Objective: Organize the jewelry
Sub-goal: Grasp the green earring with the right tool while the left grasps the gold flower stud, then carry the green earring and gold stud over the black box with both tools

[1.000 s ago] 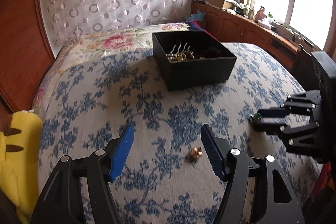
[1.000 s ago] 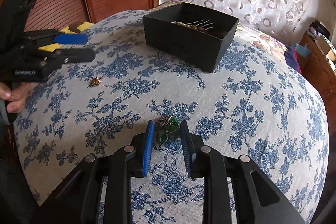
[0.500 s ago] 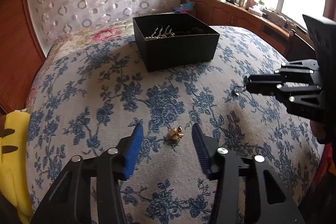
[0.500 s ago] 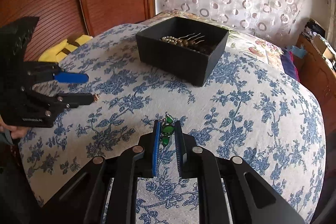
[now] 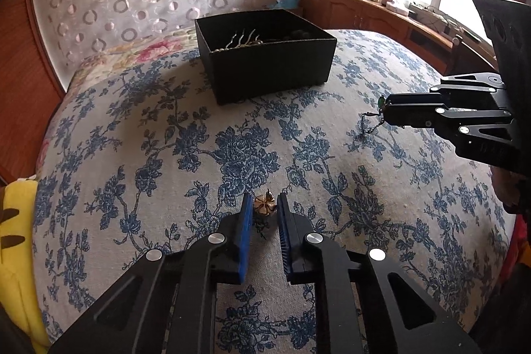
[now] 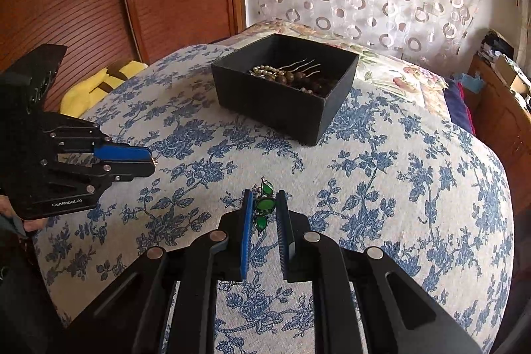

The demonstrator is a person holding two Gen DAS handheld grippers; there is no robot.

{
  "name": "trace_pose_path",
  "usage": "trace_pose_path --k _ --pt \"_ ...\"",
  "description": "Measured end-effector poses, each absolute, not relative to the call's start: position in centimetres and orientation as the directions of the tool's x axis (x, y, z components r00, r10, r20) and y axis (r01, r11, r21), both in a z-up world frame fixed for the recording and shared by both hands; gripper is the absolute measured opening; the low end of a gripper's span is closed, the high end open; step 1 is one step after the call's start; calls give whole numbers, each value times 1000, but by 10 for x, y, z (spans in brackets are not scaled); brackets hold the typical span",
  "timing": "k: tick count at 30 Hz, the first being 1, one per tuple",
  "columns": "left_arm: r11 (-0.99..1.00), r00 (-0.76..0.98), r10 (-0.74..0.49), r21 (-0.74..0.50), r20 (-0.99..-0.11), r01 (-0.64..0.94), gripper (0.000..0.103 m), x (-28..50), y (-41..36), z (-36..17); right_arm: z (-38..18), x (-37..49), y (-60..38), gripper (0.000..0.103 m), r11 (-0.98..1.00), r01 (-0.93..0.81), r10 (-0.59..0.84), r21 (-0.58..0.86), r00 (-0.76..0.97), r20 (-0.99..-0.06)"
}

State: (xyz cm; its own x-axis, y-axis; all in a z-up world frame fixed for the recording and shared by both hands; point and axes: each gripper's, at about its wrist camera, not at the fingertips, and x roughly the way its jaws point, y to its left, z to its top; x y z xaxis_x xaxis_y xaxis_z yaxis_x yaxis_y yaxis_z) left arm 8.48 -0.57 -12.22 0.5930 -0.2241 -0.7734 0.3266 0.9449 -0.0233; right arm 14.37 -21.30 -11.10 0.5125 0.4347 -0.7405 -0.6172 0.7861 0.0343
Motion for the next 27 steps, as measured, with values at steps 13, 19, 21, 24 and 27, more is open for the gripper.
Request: trace_pose_path --k 13,19,21,24,27 --pt "955 654 -214 -15 -725 296 14 115 -4 -91 -73 168 -213 15 773 -635 476 14 564 -675" --pt "958 679 -207 -5 -705 287 14 134 -6 -78 -57 190 -209 15 771 -637 487 4 585 -649" --pt "958 680 -207 -5 -703 286 14 139 -6 -77 -55 197 -207 15 771 -637 487 0 589 -645" --pt "960 682 -204 -5 -703 281 14 147 -6 -77 -53 207 -204 15 770 -638 488 -1 590 -644" --pt "961 684 -201 -8 -701 275 14 154 -4 -76 -54 216 -199 15 770 -638 484 -7 592 -644"
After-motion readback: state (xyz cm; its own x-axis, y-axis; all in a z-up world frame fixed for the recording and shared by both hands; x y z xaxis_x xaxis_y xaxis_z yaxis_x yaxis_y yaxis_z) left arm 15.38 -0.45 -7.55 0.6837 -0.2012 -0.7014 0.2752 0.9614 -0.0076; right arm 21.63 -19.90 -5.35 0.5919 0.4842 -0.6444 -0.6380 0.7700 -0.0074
